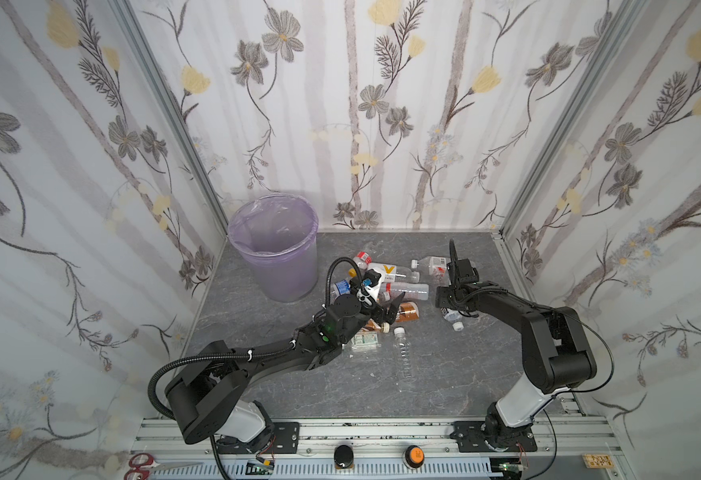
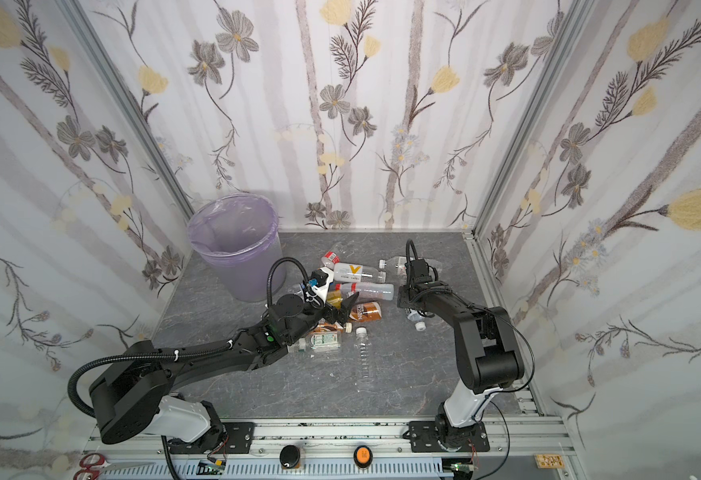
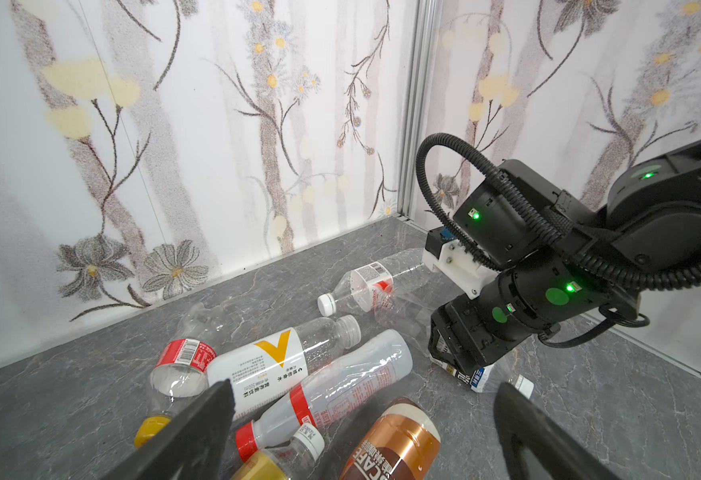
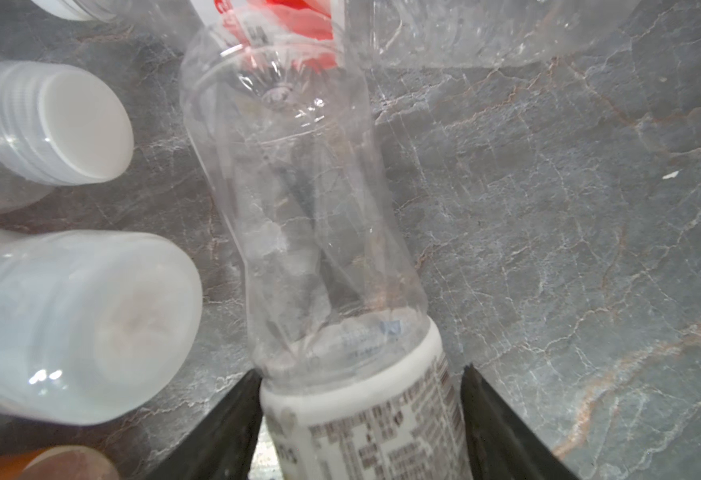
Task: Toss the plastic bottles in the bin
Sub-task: 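Grasp the clear red-labelled bottle with the right gripper while the left approaches, then lift the clear bottle with the right gripper and carry it over the wastebasket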
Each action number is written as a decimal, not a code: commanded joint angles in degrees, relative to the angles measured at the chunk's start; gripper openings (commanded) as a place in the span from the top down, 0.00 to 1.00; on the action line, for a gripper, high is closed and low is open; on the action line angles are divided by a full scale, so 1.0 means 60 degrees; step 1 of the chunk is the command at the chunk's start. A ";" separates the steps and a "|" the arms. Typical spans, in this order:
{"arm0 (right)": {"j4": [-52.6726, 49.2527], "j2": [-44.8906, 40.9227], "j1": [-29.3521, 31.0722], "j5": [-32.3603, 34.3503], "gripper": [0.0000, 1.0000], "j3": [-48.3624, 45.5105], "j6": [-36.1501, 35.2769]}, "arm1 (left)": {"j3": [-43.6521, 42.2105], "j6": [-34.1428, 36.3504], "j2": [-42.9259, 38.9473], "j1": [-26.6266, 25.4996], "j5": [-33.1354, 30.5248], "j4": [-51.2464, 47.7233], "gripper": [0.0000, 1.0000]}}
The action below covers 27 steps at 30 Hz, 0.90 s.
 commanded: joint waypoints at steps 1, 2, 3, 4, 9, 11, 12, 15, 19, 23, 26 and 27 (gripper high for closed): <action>-0.0189 -0.0010 0.0104 0.0230 0.27 -0.0051 0.0053 | 0.0163 -0.0410 0.0031 -0.0001 -0.0201 -0.0117 0.00; -0.0171 -0.0036 0.0150 0.0253 0.27 -0.0128 0.0097 | 0.0205 -0.0496 0.0073 0.0001 -0.0260 -0.0145 0.00; -0.0120 -0.0076 0.0189 0.0255 0.28 -0.0202 0.0133 | 0.0262 -0.0604 0.0114 0.0002 -0.0303 -0.0179 0.00; -0.0055 -0.0118 0.0223 0.0244 0.28 -0.0289 0.0163 | 0.0357 -0.0686 0.0165 0.0000 -0.0325 -0.0260 0.00; -0.0107 -0.0119 0.0259 0.0285 0.39 -0.0464 0.0195 | 0.0727 -0.1099 0.0307 -0.0008 -0.0101 -0.0707 0.00; -0.0051 -0.0263 0.0261 0.0314 0.39 -0.0584 0.0210 | 0.0754 -0.1161 0.0281 -0.0005 -0.0014 -0.0766 0.00; -0.0051 -0.0346 0.0260 0.0323 0.43 -0.0635 0.0210 | 0.0754 -0.1200 0.0271 0.0003 -0.0003 -0.0814 0.00; -0.0065 -0.0600 0.0281 0.0321 0.45 -0.0731 0.0253 | 0.0778 -0.1373 0.0177 0.0002 0.0026 -0.0928 0.00; -0.0202 -0.1065 0.0304 0.0299 0.46 -0.0808 0.0304 | 0.0878 -0.1606 0.0013 -0.0003 -0.0045 -0.1189 0.00; -0.0343 -0.1871 0.0418 0.0165 0.45 -0.0823 0.0386 | 0.1126 -0.1976 -0.0249 0.0016 -0.0421 -0.1834 0.00; -0.0020 -0.2819 0.0650 -0.0256 0.45 -0.0819 0.0535 | 0.1662 -0.2314 -0.0400 0.0129 -0.0575 -0.2925 0.00; 0.0219 -0.3091 0.0748 -0.0434 0.46 -0.0834 0.0609 | 0.1835 -0.2382 -0.0434 0.0162 -0.0616 -0.3295 0.00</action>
